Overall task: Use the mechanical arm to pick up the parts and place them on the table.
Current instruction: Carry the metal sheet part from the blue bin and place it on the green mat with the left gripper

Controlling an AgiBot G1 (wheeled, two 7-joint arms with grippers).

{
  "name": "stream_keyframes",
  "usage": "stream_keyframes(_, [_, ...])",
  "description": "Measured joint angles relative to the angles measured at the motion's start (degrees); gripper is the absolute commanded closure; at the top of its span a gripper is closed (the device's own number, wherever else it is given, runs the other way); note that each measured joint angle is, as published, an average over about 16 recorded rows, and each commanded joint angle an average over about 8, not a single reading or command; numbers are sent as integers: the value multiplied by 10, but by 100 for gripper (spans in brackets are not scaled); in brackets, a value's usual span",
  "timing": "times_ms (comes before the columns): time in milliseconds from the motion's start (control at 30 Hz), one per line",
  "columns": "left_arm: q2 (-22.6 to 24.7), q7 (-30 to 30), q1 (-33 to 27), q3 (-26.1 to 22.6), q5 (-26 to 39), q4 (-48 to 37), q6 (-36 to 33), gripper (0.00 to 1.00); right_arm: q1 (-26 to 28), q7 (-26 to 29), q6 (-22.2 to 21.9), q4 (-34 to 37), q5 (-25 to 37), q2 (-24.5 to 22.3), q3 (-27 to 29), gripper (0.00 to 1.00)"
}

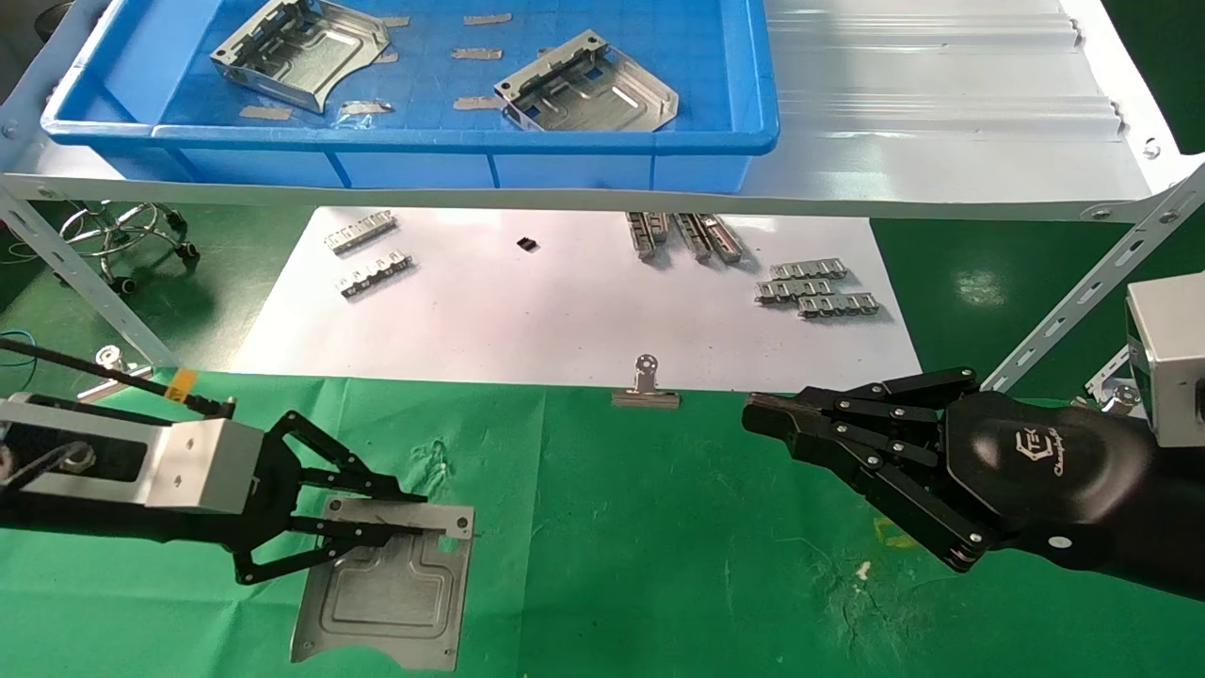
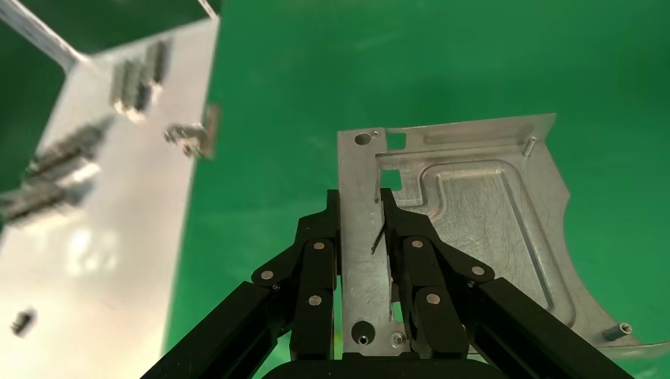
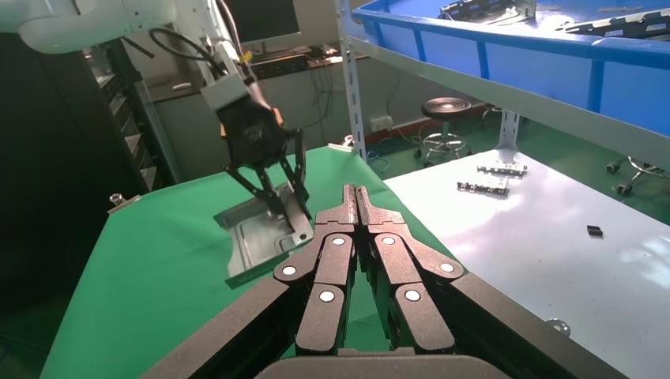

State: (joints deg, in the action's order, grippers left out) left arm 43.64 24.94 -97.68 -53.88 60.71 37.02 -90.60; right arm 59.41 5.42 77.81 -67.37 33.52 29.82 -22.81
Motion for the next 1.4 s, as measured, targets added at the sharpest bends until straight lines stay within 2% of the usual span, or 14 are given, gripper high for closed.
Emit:
stream_keyframes(300, [32, 53, 0, -40, 26, -86, 23, 100, 0, 0, 0, 0, 0, 0, 0, 100])
stream_keyframes(733, [84, 130, 1, -49, 47, -189, 57, 99, 0, 0, 0, 0, 0, 0, 0, 100])
stream_keyframes(833, [92, 144, 1, -49, 48, -205, 62, 90, 0, 0, 0, 0, 0, 0, 0, 100])
stream_keyframes(900, [97, 153, 0, -49, 49, -215, 65, 79, 0, 0, 0, 0, 0, 0, 0, 100])
stream_keyframes(1033, [105, 168, -1, -50, 51, -231, 67, 34, 0, 0, 0, 0, 0, 0, 0, 100])
stream_keyframes(1100, [109, 175, -2, -50, 51, -238, 67, 15, 0, 0, 0, 0, 0, 0, 0, 100])
stream_keyframes(1167, [112, 181, -3, -50, 52, -245, 67, 1, 0, 0, 0, 0, 0, 0, 0, 100])
stream_keyframes(1400, [118, 193, -9, -51, 53, -267, 60, 0, 0, 0, 0, 0, 0, 0, 0, 100])
